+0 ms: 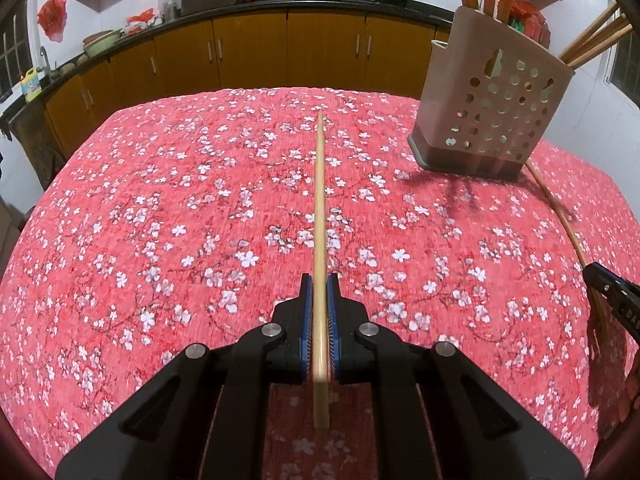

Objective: Organize utensils
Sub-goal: 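Lift the held chopsticks off the cloth with both tools, then raise both held chopsticks upright and carry them over the holder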

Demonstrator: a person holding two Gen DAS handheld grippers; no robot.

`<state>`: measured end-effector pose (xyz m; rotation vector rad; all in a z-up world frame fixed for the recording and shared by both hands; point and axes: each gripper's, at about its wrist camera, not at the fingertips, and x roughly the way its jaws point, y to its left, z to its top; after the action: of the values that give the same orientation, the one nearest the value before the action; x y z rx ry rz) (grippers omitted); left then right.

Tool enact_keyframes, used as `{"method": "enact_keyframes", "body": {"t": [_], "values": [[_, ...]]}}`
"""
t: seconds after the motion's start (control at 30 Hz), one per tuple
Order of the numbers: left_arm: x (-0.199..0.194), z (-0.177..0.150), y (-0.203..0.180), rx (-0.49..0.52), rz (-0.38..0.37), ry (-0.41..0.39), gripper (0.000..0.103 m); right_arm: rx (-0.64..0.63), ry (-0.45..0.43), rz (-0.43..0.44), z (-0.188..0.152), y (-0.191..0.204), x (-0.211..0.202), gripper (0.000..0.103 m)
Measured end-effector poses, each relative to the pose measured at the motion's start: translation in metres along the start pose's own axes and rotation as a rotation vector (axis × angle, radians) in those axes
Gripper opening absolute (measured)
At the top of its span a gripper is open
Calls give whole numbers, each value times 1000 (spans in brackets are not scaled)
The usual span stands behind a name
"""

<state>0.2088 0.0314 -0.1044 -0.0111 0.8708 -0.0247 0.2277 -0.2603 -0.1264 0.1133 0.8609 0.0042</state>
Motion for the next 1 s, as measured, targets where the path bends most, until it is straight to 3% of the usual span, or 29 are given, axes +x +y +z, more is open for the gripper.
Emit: {"method": "enact_keyframes", "body": {"t": [0.27, 0.4, 0.7, 1.0], "values": [[-4, -1, 0, 19, -1, 4, 8, -3, -6, 6, 0, -3, -4, 8], [-12, 1, 4, 3, -14, 10, 8, 5, -72, 24, 6, -5, -26, 8], [-61, 24, 10, -5, -51, -116, 7, 31, -254, 37, 30, -15, -87, 8], [-102, 47, 17, -51, -107, -234, 7, 57, -361, 52, 47, -24, -122, 8]]}}
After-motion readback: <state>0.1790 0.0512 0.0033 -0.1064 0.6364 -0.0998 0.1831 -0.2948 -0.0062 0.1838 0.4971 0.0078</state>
